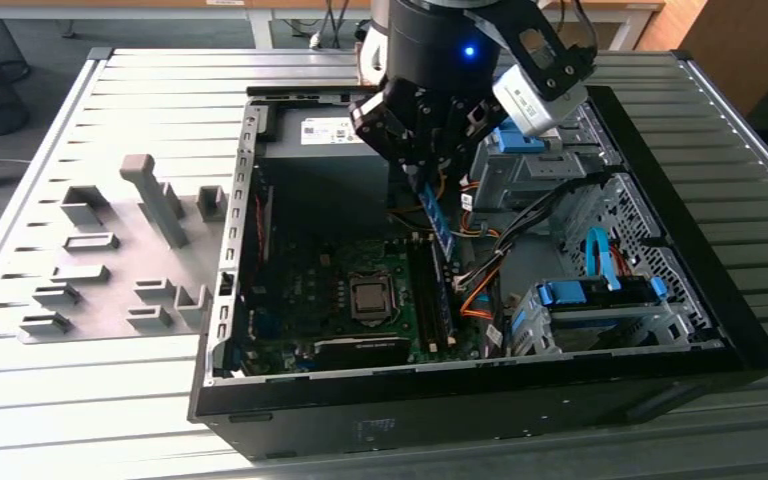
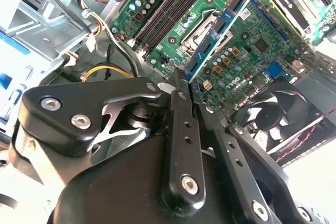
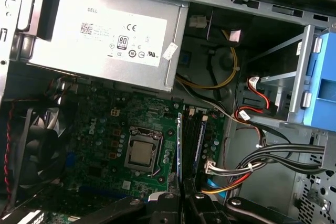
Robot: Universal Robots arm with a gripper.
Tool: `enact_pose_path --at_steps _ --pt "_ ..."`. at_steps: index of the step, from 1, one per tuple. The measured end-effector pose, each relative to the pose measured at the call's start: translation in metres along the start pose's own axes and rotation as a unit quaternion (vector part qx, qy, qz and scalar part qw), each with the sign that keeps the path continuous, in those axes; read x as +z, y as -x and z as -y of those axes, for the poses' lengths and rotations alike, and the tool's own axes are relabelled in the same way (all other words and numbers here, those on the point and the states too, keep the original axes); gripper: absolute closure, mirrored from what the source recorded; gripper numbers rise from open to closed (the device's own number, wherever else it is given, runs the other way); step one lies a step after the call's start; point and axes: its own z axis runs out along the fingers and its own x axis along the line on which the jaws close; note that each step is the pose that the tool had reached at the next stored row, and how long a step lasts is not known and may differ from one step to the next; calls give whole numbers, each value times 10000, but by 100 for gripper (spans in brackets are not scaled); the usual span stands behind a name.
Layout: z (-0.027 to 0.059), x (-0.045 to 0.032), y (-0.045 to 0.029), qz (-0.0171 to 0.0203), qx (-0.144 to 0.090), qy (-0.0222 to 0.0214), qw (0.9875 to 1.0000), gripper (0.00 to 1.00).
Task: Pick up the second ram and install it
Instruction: 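Insert the second ram into the second slot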
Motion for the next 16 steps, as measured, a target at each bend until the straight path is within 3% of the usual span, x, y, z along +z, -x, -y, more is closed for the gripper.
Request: enact_pose_path --at_steps 16 --pt "0 41 0 1 0 1 10000 86"
